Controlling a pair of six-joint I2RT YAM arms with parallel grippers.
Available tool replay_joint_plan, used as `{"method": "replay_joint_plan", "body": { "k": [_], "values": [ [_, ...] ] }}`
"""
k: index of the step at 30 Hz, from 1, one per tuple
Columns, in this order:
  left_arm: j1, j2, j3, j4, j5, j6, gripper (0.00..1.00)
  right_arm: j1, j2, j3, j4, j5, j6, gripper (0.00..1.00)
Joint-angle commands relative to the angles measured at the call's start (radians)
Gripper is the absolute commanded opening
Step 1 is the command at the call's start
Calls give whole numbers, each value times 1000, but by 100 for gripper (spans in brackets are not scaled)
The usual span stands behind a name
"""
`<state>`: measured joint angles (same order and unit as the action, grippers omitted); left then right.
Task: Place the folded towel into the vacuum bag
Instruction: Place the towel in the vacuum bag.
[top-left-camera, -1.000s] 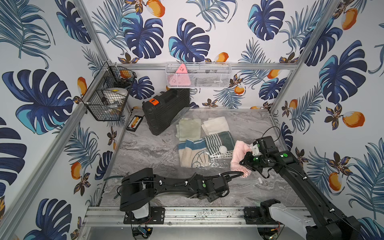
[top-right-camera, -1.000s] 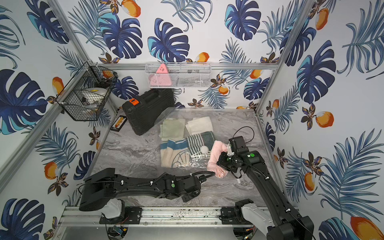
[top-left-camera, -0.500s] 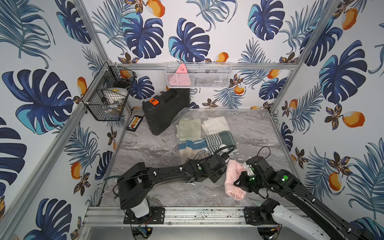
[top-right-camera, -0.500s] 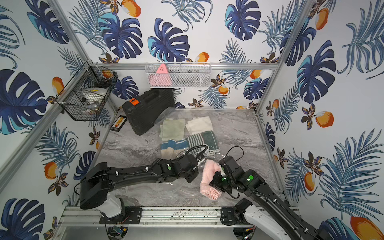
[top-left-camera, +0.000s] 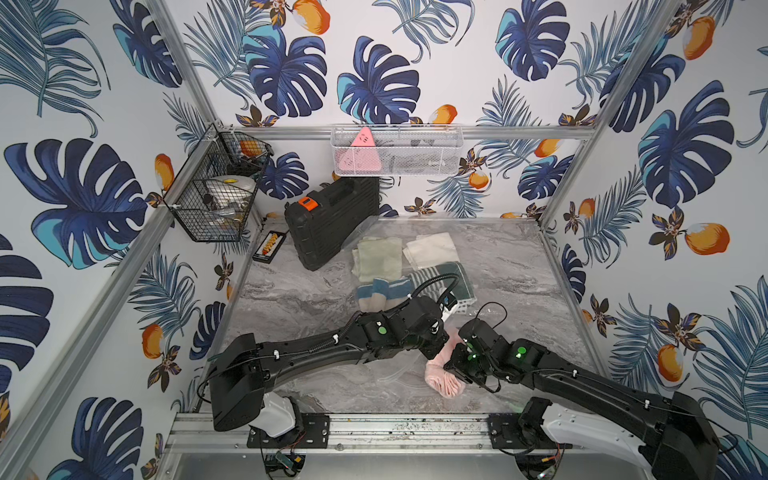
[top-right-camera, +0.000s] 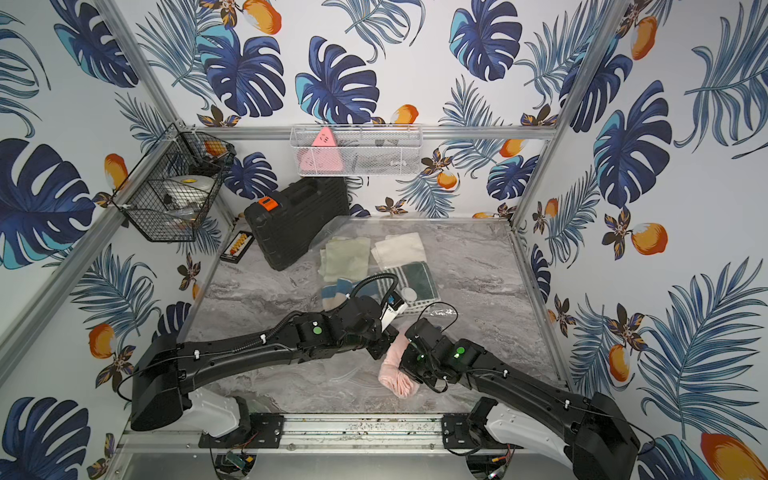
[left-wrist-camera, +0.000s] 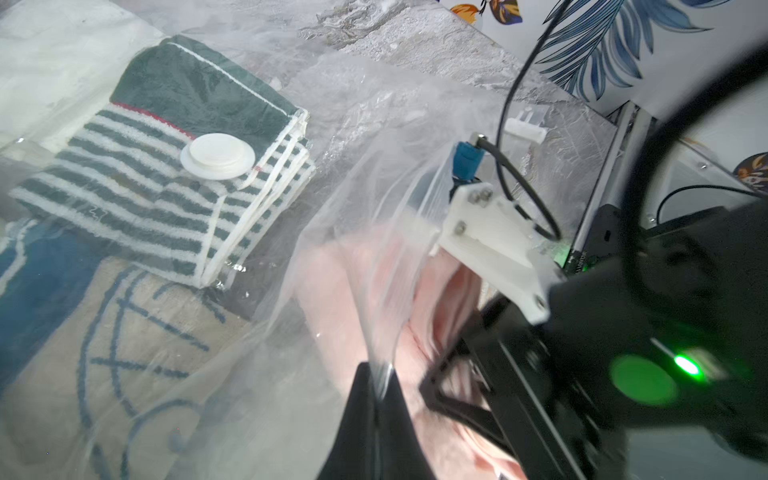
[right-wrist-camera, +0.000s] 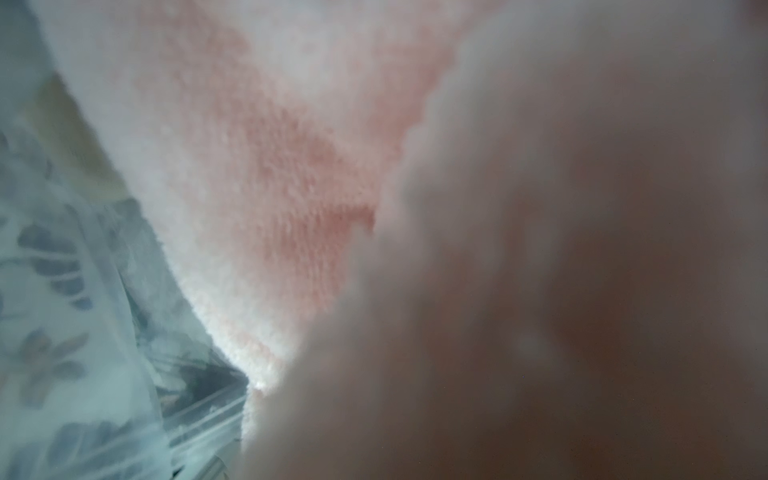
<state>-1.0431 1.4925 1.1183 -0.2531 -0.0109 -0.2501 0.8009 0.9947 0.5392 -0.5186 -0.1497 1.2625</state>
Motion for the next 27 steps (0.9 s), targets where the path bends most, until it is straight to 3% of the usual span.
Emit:
{"method": "replay_joint_plan", "body": {
  "k": [1, 5, 7, 10, 14, 17, 20, 23, 27],
  "values": [
    [-1, -12, -9, 47, 41, -24, 0, -92, -13, -36, 135, -13, 72, 2],
    [-4, -14, -23, 63, 48, -31, 0, -212, 21, -16, 161, -2, 74, 9],
    [-9, -14, -20, 66, 49, -31, 0, -252, 46, -12, 179, 12, 79, 20],
    [-15, -15, -14, 64, 46, -25, 0, -288, 86, -31, 256, -31, 96, 48],
    [-18, -14, -22, 70, 45, -25, 0, -289, 39, -74, 247, -44, 113, 55],
    [-20, -11, -28, 77, 50, -27, 0, -290, -56, -141, 204, -2, 137, 51],
    [-24, -7, -26, 83, 55, -28, 0, -308, -116, -226, 227, 11, 196, 33],
    [-38, 0, -26, 89, 63, -28, 0, -336, -105, -274, 298, 22, 231, 19],
    [-72, 12, -32, 89, 66, -29, 0, -392, -39, -292, 414, 24, 263, 9]
  ]
}}
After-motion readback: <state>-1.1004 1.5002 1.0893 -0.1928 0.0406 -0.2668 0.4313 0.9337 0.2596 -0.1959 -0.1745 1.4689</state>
